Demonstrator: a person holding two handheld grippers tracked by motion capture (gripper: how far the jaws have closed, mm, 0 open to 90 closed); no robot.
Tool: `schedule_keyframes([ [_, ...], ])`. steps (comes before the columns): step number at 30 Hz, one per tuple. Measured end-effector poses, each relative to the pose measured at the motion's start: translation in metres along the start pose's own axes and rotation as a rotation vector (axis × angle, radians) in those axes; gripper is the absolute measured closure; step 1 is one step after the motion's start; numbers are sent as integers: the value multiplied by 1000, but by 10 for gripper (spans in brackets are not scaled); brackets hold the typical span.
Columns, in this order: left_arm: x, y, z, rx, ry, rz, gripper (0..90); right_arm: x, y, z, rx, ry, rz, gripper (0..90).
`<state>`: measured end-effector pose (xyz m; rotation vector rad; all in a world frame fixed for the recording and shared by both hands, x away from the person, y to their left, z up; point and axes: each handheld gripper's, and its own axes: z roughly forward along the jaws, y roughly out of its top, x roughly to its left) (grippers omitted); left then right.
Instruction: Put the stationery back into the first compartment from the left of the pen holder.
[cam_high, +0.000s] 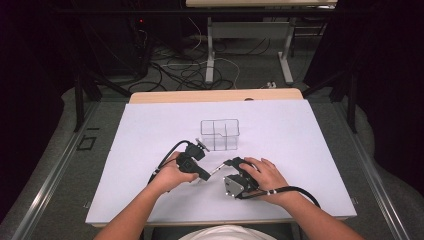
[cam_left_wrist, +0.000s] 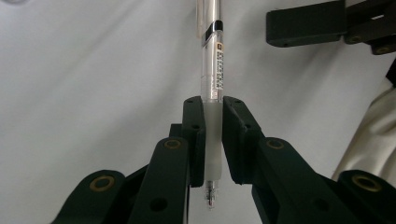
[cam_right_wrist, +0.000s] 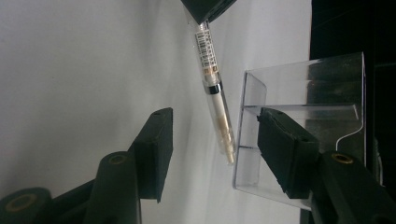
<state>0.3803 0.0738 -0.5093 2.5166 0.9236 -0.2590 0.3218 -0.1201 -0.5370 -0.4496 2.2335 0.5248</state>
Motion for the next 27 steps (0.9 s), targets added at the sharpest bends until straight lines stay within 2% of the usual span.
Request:
schedule_keyframes([
  [1,-1,1,0,4,-1,0,803,2,1,0,7,-8,15,456],
  [2,-2,1,1,4,-2,8,803,1,1,1,3,-2,-23,468],
  [3,-3,2,2,-6,-2,-4,803,2,1,1,12,-1,-23,470],
  [7,-6,4,3,-9,-15,0,803,3,2,2,17,-5,-41,495],
  [9,-7,5,4,-3,-23,3,803,5,4,2,4,-12,-33,528],
  [10,-8,5,4,-5,-26,-8,803,4,5,1,17,2,-60,545],
  [12,-8,6,5,-3,-38,-6,803,6,7,3,-6,-14,-75,560],
  [13,-9,6,6,-7,-43,-8,803,6,8,2,15,2,-98,571],
  [14,-9,7,6,-5,-45,-4,803,6,9,4,-4,-13,-113,578],
  [15,-10,7,6,-8,-51,-13,803,7,10,4,0,-9,-116,588],
  [16,-10,7,6,-10,-57,-8,803,7,12,4,11,15,-135,616],
  [18,-10,8,5,-14,-67,-14,802,8,13,3,13,9,-133,626],
  [19,-11,8,5,-18,-75,-18,803,9,13,5,-3,-6,-148,644],
  [20,-11,8,5,-18,-75,-18,803,9,13,5,-3,-6,-148,644],
  [21,-11,8,4,-21,-78,-21,803,9,15,3,15,19,-166,656],
  [27,-15,10,6,-20,-88,-12,803,9,17,3,8,6,-197,692],
])
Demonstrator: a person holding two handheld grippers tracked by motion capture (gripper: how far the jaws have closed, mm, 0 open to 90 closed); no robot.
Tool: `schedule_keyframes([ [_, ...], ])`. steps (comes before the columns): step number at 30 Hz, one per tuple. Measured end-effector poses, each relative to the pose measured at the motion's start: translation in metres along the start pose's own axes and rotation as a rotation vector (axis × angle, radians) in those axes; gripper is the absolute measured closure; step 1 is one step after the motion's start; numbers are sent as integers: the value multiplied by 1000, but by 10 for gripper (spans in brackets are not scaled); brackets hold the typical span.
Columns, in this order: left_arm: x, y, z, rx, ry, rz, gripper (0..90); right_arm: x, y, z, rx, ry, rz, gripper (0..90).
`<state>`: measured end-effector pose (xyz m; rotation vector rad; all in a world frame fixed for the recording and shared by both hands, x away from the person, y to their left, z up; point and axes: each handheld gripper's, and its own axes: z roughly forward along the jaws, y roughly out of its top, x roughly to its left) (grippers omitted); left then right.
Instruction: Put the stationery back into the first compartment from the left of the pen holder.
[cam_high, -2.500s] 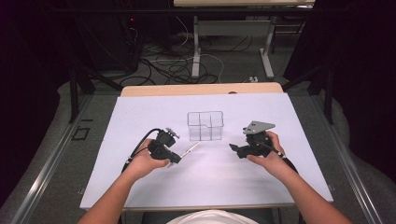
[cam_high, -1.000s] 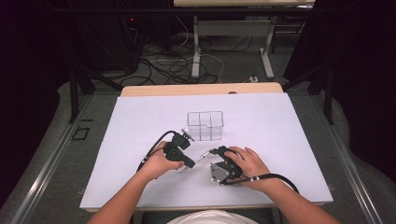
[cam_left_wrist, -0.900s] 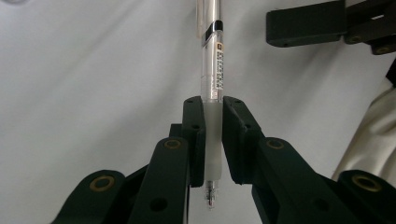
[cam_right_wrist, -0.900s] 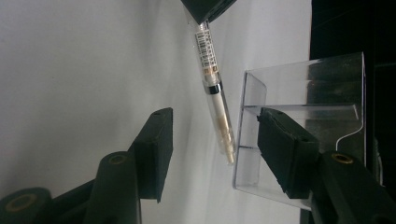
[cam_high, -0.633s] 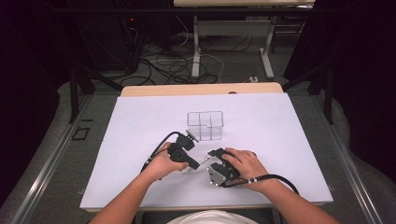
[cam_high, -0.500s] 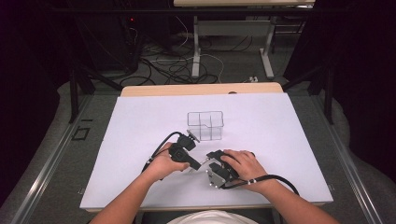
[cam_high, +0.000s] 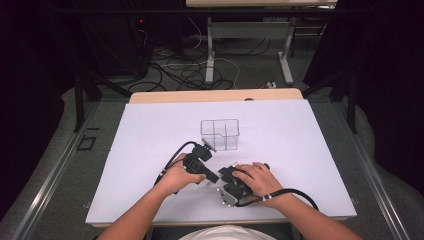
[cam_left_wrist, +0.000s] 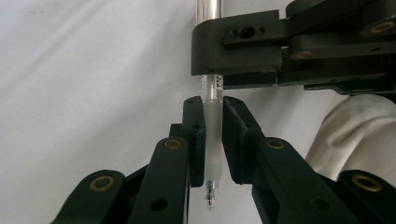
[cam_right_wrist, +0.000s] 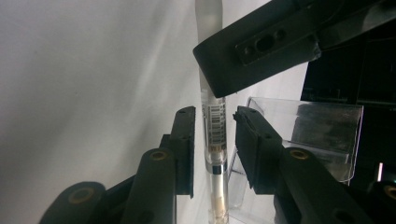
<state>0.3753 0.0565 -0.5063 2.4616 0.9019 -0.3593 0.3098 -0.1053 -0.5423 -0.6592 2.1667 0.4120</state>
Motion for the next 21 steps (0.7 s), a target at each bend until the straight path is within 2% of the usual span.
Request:
schedule_keyframes([
  [10,-3,1,2,5,-4,-3,802,3,4,3,21,17,-37,786],
  [12,-2,1,2,5,-6,-4,802,3,5,1,47,22,-52,790],
  [14,-2,1,2,3,-6,0,801,3,5,3,26,11,-51,791],
  [19,-2,1,0,-12,-2,-5,796,2,4,3,30,4,-60,793],
  [20,-2,1,0,-19,4,-9,781,3,4,2,32,0,-42,792],
  [21,-1,1,0,-27,-3,-15,745,2,3,2,30,-2,-49,792],
])
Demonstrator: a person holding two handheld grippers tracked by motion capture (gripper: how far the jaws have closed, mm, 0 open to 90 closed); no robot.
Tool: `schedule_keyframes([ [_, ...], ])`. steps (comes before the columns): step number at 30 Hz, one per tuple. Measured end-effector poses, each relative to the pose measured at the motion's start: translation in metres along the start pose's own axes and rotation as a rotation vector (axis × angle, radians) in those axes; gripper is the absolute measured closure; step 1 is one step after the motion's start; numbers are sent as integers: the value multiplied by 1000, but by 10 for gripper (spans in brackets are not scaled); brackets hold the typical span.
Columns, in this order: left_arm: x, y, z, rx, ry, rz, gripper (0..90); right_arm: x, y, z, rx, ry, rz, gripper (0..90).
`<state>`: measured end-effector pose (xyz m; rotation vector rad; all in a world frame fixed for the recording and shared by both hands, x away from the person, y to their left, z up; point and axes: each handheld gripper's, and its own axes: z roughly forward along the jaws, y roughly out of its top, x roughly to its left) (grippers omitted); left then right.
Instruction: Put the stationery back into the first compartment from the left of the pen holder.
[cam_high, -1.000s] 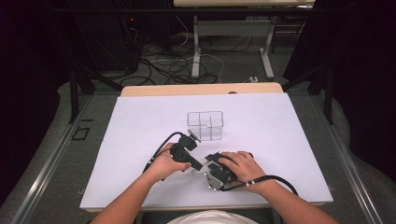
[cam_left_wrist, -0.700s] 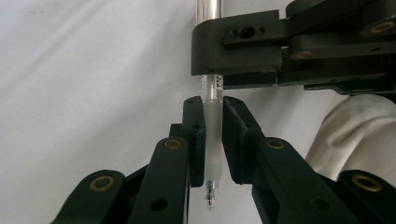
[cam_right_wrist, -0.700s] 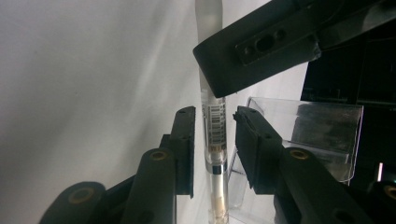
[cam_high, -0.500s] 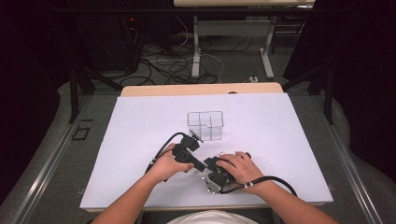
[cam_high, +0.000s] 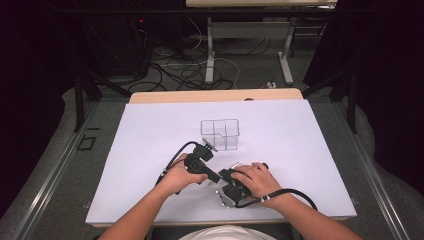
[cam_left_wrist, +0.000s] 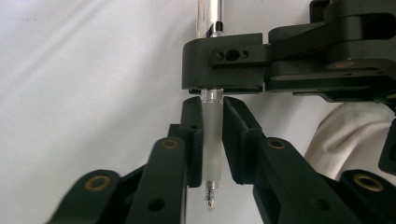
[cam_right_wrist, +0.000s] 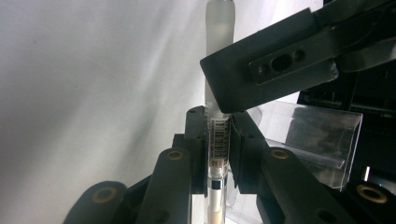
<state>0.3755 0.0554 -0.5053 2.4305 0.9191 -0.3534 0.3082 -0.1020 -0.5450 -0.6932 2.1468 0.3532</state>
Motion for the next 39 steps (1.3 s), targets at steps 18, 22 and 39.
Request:
schedule_keyframes([
  [18,21,-12,-23,-125,74,-48,563,1,-2,0,-4,-25,19,792],
  [22,28,-16,-26,-159,124,-49,512,-1,-2,-1,3,-12,15,792],
  [39,54,-30,-39,-282,223,-118,399,-6,-14,-5,-124,-84,245,792],
])
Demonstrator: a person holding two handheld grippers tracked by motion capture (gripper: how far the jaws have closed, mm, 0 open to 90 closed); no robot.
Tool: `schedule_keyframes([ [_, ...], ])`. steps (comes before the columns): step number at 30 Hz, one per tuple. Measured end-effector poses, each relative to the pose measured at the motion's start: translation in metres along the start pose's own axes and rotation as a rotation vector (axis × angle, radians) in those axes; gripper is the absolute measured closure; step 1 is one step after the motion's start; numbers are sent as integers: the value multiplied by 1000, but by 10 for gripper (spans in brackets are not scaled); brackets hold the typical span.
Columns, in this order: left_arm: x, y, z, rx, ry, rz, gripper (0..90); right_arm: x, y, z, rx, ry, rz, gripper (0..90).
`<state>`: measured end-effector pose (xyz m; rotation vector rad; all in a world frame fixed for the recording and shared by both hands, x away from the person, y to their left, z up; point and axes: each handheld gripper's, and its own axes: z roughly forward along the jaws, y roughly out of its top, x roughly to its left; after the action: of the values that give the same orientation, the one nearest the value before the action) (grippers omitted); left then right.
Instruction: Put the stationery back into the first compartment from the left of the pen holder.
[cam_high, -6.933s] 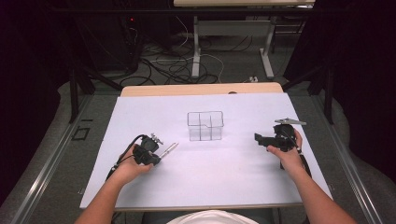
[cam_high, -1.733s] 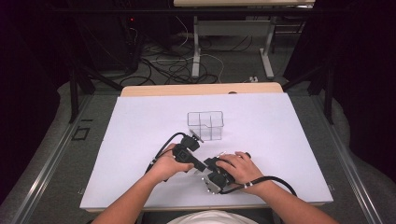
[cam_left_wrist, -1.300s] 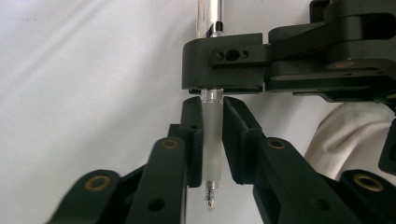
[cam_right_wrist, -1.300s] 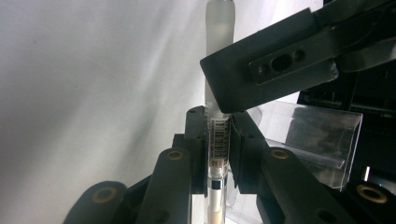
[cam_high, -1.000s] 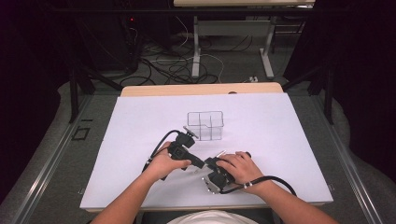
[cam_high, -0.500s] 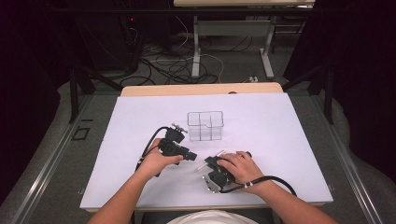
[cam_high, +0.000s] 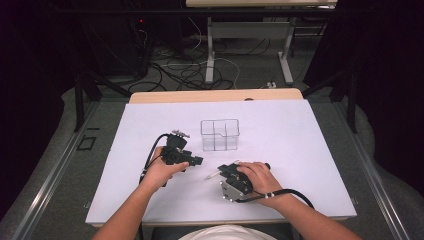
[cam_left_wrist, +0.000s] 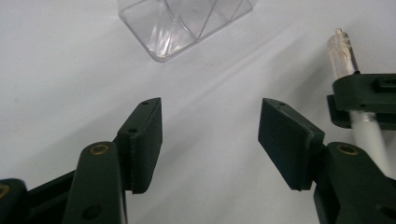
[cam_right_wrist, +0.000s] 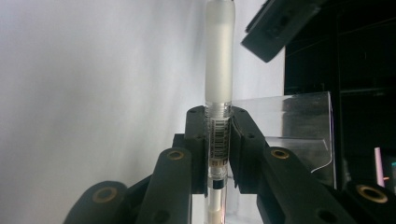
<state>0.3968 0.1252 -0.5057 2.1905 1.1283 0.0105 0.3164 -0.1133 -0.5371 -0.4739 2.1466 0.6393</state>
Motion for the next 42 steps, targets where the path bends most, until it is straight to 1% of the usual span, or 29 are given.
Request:
schedule_keyframes([
  [1,2,-1,0,-6,-1,-8,391,-2,-3,-2,-19,-11,52,792],
  [2,2,-2,-1,-15,1,-22,391,-2,-3,-2,-19,-11,52,792],
  [4,6,-4,-2,-49,16,-18,371,-4,-6,-3,-27,-28,91,793],
  [5,7,-4,-2,-64,24,-24,371,-5,-8,-3,-58,-43,120,792],
  [6,8,-5,-3,-79,32,-27,357,-7,-10,-4,-63,-37,156,793],
  [7,10,-5,-4,-94,41,-22,336,-9,-11,-5,-73,-39,172,793],
  [8,10,-5,-5,-106,32,-39,335,-11,-13,-6,-83,-53,204,793],
  [9,12,-5,-6,-113,34,-31,332,-13,-14,-7,-100,-59,238,793],
  [10,12,-6,-7,-122,39,-41,316,-14,-15,-9,-117,-66,280,793],
  [11,13,-6,-8,-127,44,-32,301,-17,-17,-10,-138,-74,310,793],
  [12,13,-6,-8,-139,41,-50,289,-19,-18,-11,-152,-76,341,793],
  [14,16,-6,-10,-151,49,-40,252,-23,-20,-13,-188,-96,395,793],
  [18,19,-6,-13,-192,67,-42,189,-30,-24,-16,-247,-111,514,793],
  [20,21,-6,-14,-199,68,-62,152,-33,-27,-16,-279,-113,582,793],
  [21,21,-7,-14,-203,80,-65,153,-35,-28,-16,-301,-115,616,793],
  [22,21,-7,-13,-207,104,-63,152,-39,-30,-15,-337,-113,694,793],
  [23,22,-8,-13,-200,127,-40,152,-39,-30,-15,-337,-113,694,793],
  [24,22,-9,-13,-201,140,-26,148,-41,-31,-15,-356,-111,730,792],
  [28,25,-12,-12,-210,138,4,52,-49,-34,-13,-423,-108,859,793],
  [29,25,-13,-12,-212,139,3,30,-51,-35,-12,-438,-109,890,793],
  [31,27,-13,-13,-215,141,3,10,-55,-37,-11,-465,-113,939,793],
  [32,28,-14,-12,-210,147,-15,7,-58,-38,-10,-478,-112,962,793],
  [34,31,-15,-12,-211,163,-22,2,-62,-39,-9,-502,-117,1015,793],
  [36,34,-16,-12,-211,180,-40,2,-67,-41,-7,-522,-119,1049,792],
  [38,36,-17,-12,-210,189,-53,2,-73,-42,-5,-539,-135,1062,793],
  [39,38,-17,-12,-210,198,-47,2,-76,-42,-5,-545,-138,1076,793],
  [40,38,-18,-12,-206,205,-54,2,-79,-43,-4,-554,-139,1086,792],
  [41,39,-19,-12,-203,212,-39,2,-81,-43,-3,-559,-140,1103,793],
  [42,40,-19,-12,-201,218,-38,2,-84,-43,-2,-561,-142,1114,792],
])
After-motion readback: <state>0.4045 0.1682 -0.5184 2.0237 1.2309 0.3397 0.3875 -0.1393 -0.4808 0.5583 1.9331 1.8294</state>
